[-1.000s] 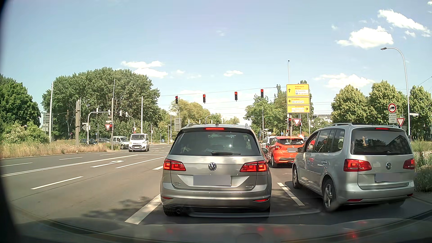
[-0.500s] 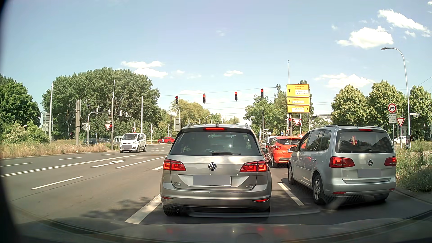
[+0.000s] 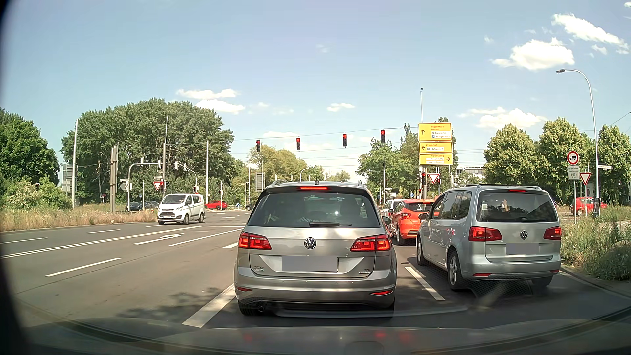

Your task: Follow the waypoints while adhering to traffic rules and regulations

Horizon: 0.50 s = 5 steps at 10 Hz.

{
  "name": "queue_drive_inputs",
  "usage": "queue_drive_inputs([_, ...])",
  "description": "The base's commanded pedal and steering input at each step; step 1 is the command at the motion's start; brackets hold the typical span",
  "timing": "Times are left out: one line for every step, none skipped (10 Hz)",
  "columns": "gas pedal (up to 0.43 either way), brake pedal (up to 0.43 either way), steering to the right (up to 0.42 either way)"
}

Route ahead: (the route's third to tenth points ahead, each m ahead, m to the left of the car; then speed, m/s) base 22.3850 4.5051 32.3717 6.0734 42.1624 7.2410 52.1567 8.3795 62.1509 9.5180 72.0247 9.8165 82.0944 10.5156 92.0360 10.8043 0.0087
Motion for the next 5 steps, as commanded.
queue_drive_inputs([0.0,0.329,0.003])
queue_drive_inputs([0.0,0.329,0.003])
queue_drive_inputs([0.0,0.323,0.003])
queue_drive_inputs([0.0,0.323,0.003])
queue_drive_inputs([0.0,0.323,0.003])
